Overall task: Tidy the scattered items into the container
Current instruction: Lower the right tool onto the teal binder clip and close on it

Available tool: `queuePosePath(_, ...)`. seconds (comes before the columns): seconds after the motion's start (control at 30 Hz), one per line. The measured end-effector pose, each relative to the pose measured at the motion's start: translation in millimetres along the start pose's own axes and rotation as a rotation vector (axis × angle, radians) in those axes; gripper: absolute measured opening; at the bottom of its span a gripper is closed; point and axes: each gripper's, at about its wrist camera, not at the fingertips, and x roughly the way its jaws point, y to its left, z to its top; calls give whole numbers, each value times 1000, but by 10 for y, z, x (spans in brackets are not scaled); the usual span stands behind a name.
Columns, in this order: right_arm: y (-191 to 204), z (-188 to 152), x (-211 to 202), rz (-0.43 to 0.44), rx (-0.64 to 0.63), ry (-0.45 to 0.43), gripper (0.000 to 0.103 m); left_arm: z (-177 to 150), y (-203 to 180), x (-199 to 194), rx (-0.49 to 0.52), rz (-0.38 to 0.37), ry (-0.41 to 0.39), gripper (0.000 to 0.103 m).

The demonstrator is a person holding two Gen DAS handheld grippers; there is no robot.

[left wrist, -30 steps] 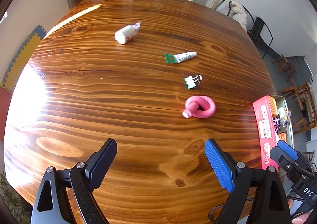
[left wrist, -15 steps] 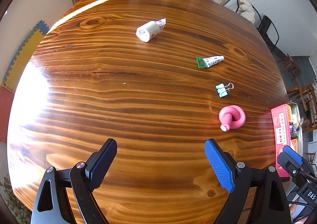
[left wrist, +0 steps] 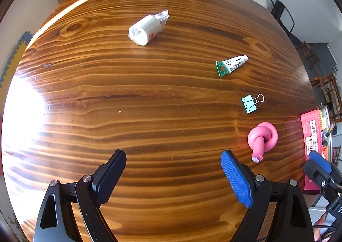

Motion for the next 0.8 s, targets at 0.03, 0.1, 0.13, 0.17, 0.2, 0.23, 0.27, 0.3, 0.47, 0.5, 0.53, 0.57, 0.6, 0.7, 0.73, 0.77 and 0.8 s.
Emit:
queuePosePath(0.03, 36, 40, 30, 2, -7, 0, 82, 20, 13, 17, -1, -1, 2, 92)
queuePosePath(0.1, 121, 122, 102, 9, -23, 3, 82, 57, 47, 49, -8, -5, 6, 92)
queuePosePath(0.13, 167, 162, 142, 17, -31, 6, 82, 73, 70, 64, -12, -6, 7, 92)
queuePosePath(0.17, 219, 207, 189, 29, -38, 10, 82, 86, 93, 77, -17, -7, 8, 92)
queuePosePath(0.2, 261, 243, 228, 41, -42, 15, 82, 97, 113, 90, -20, -7, 9, 92)
queuePosePath(0.23, 310, 281, 275, 54, -48, 20, 82, 106, 137, 103, -23, -6, 11, 92)
queuePosePath(0.27, 349, 304, 311, 60, -55, 24, 82, 113, 164, 116, -26, -4, 13, 92)
queuePosePath(0.3, 395, 332, 356, 64, -62, 28, 82, 119, 194, 130, -30, -2, 16, 92)
queuePosePath(0.47, 514, 451, 600, 78, -75, 57, 82, 149, 347, 194, -56, 2, 32, 92)
queuePosePath(0.5, 516, 468, 648, 78, -71, 64, 82, 155, 373, 200, -61, 2, 32, 92)
queuePosePath(0.53, 514, 483, 691, 77, -67, 71, 82, 162, 399, 206, -65, 2, 32, 92)
queuePosePath(0.57, 512, 498, 733, 75, -63, 78, 82, 171, 421, 210, -68, 2, 31, 92)
queuePosePath(0.6, 511, 510, 763, 70, -63, 83, 82, 180, 434, 211, -71, 2, 31, 92)
queuePosePath(0.7, 517, 542, 850, 53, -67, 93, 82, 210, 475, 223, -76, -3, 30, 92)
queuePosePath(0.73, 526, 553, 882, 46, -70, 97, 82, 220, 483, 225, -76, -3, 29, 92)
queuePosePath(0.77, 536, 562, 910, 38, -73, 101, 82, 232, 487, 225, -74, -2, 26, 92)
queuePosePath(0.8, 543, 567, 931, 33, -76, 103, 82, 245, 490, 227, -72, -2, 25, 92)
